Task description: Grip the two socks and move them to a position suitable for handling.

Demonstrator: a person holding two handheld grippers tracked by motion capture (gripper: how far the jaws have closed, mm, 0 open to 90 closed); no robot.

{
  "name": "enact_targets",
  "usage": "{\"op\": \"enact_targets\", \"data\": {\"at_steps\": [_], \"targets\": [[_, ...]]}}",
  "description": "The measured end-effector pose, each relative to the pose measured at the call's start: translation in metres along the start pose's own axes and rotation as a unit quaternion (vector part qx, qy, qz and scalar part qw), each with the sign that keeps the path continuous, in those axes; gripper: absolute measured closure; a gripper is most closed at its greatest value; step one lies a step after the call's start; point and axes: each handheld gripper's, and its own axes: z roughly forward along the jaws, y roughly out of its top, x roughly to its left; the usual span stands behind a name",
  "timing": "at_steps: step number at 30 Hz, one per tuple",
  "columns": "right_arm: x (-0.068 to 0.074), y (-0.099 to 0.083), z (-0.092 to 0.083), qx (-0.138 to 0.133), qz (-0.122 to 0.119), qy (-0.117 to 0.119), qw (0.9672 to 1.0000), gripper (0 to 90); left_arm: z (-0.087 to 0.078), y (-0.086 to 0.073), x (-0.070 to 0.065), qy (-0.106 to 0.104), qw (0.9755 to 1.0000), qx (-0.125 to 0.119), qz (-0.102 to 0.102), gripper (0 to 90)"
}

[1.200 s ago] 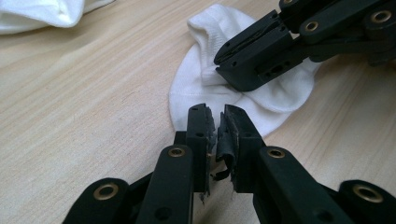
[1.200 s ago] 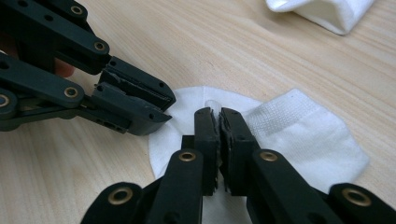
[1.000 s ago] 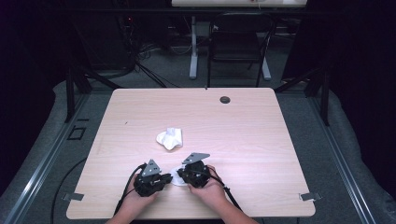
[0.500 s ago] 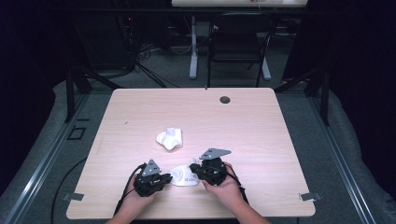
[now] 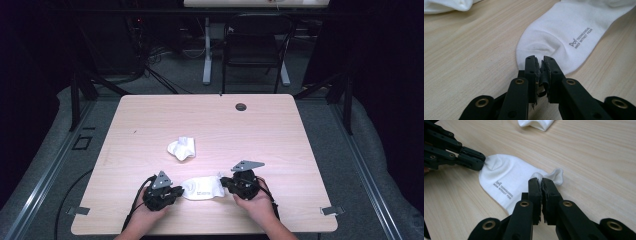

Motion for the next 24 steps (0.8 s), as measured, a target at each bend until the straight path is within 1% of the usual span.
{"op": "enact_targets", "data": {"at_steps": [3, 4, 5, 6, 8, 9, 10, 11, 13, 15, 16, 17, 21, 23, 24], "targets": [[-0.003, -0.004, 0.0, 0.009, 0.005, -0.004, 0.9999, 86.4, 0.0, 0.0, 0.0, 0.0, 1.0, 0.0, -0.005, 82.2], [-0.004, -0.004, 0.0, 0.012, 0.003, -0.005, 0.9999, 86.4, 0.0, 0.0, 0.0, 0.001, 1.0, 0.001, -0.005, 82.2], [-0.004, -0.006, 0.0, 0.01, 0.01, -0.007, 0.9999, 86.4, -0.001, 0.0, 0.0, 0.002, 1.0, 0.001, -0.004, 82.2], [-0.006, -0.006, 0.0, 0.014, 0.007, -0.007, 0.9998, 86.4, -0.001, 0.0, 0.0, 0.002, 1.0, 0.002, -0.002, 82.2], [-0.007, -0.008, 0.0, 0.014, 0.016, -0.011, 0.9997, 86.4, -0.001, 0.0, 0.0, 0.002, 1.0, 0.002, -0.003, 82.2], [-0.009, -0.009, -0.001, 0.017, 0.019, -0.009, 0.9996, 87.9, -0.001, 0.0, 0.0, 0.003, 1.0, 0.001, -0.006, 82.2], [-0.01, -0.01, -0.001, 0.022, 0.023, -0.012, 0.9994, 88.4, -0.001, -0.001, -0.001, 0.002, 1.0, 0.001, -0.009, 82.2], [-0.011, -0.012, -0.001, 0.022, 0.027, -0.015, 0.9993, 88.3, -0.001, -0.001, 0.0, 0.002, 1.0, 0.001, -0.008, 82.2], [-0.014, -0.013, -0.003, 0.028, 0.037, -0.013, 0.9988, 86.8, -0.001, -0.001, 0.0, 0.002, 1.0, 0.0, -0.009, 82.1], [-0.015, -0.014, -0.003, 0.022, 0.04, -0.013, 0.9989, 86.1, -0.001, -0.001, 0.0, 0.001, 1.0, 0.0, -0.009, 82.1], [-0.015, -0.013, -0.003, 0.019, 0.037, -0.014, 0.999, 85.7, -0.001, -0.001, 0.0, 0.001, 1.0, 0.001, -0.01, 82.1], [-0.015, -0.013, -0.005, 0.022, 0.04, -0.016, 0.9988, 85.1, -0.001, -0.001, 0.0, 0.0, 1.0, 0.001, -0.009, 82.1], [-0.013, -0.01, -0.009, -0.007, 0.039, -0.021, 0.999, 83.5, -0.001, 0.0, 0.001, -0.002, 1.0, 0.003, -0.007, 81.9], [-0.011, -0.008, -0.011, -0.026, 0.037, -0.017, 0.9988, 83.1, -0.001, 0.0, 0.002, -0.004, 0.9999, 0.004, -0.009, 81.9], [-0.01, -0.007, -0.012, -0.029, 0.032, -0.014, 0.999, 82.7, -0.001, 0.0, 0.002, -0.004, 0.9999, 0.004, -0.008, 81.9]]}}
